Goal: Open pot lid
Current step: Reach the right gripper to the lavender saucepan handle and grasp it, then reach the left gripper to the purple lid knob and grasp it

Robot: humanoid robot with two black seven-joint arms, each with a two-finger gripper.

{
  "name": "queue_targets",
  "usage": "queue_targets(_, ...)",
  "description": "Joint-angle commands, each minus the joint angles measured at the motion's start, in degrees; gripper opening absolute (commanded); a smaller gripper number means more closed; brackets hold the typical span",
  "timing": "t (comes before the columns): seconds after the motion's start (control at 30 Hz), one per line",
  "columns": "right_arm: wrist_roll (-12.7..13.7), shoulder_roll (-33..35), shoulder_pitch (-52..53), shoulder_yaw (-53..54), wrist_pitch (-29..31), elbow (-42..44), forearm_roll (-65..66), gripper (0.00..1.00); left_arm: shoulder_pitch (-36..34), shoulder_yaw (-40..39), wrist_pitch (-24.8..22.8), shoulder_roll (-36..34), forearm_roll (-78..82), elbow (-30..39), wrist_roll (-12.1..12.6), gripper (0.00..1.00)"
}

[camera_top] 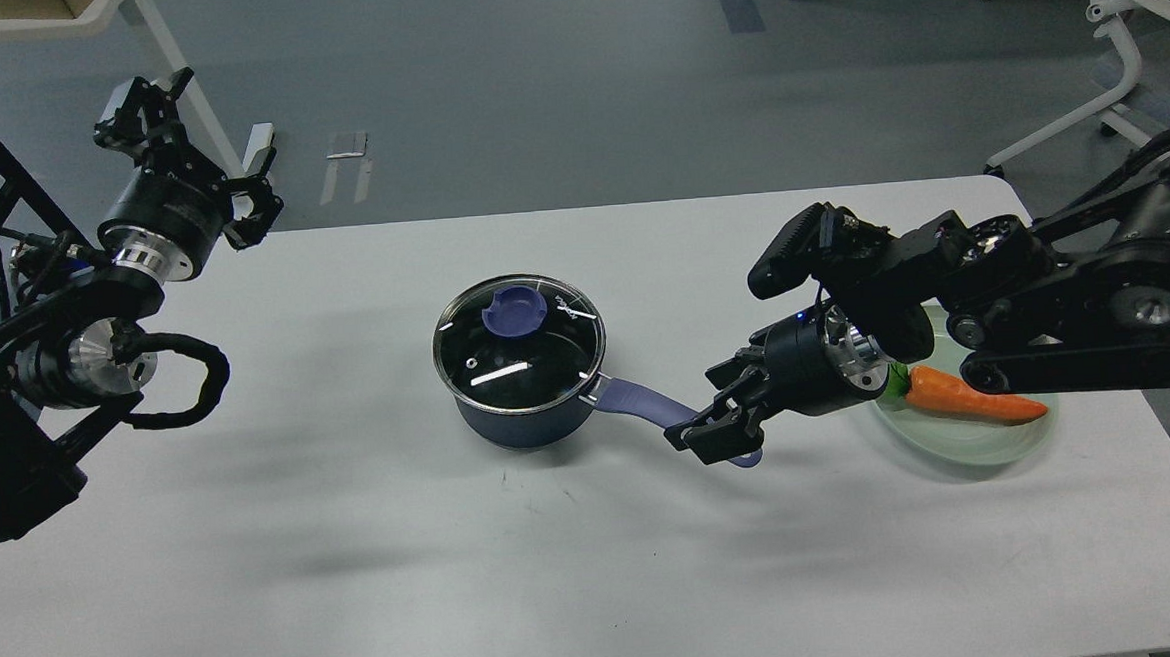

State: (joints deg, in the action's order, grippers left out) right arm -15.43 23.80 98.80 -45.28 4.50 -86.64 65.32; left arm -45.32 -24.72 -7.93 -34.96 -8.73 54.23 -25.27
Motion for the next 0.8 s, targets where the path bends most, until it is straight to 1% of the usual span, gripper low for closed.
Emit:
queue_targets(0.0,0.40,-0.34,-1.06,-0.07,-0.10,1.12,1.74,0.70,-0.03,-0.07,0.02,-0.19,2.49,0.79,-0.13,0.99)
queue_targets(0.1,1.19,-0.34,-2.29,-0.07,-0.10,1.21,1.74,0.65,-0.03,-0.07,0.02,-0.37,2.75,0.96,-0.13,0.99)
queue_targets(0.27,1.19,-0.51,-4.31,0.02,-0.28,1.91,1.57,0.64,-0.65,-0.07,0.10,-0.28,2.75,1.05,-0.13,0.99)
queue_targets(0.37,1.19,-1.04,-4.40,0.11,-0.28,2.09,1.04,0.60,-1.17,-0.07,0.28,-0.10,2.84,1.05,0.05,0.99)
queue_targets(0.53,1.19,-1.74,-4.40,0.11,-0.28,2.44,0.16,0.57,-3.89,0.02,1.77,0.42,5.29,1.05,0.05,0.99)
queue_targets(0.63,1.19,-2.27,-4.49,0.11,-0.28,2.62,0.16,0.48,-5.83,0.28,2.13,-0.01,7.41,2.36,0.31,0.99)
queue_targets(0.7,1.19,-2.36,-4.40,0.11,-0.28,2.79,0.16,0.41,-6.88,1.86,1.86,-0.63,9.94,3.68,0.31,0.99)
queue_targets(0.77,1.19,-2.36,-4.40,0.11,-0.28,2.88,0.16,0.38,-8.20,2.74,1.77,-1.85,14.85,5.00,0.31,0.99)
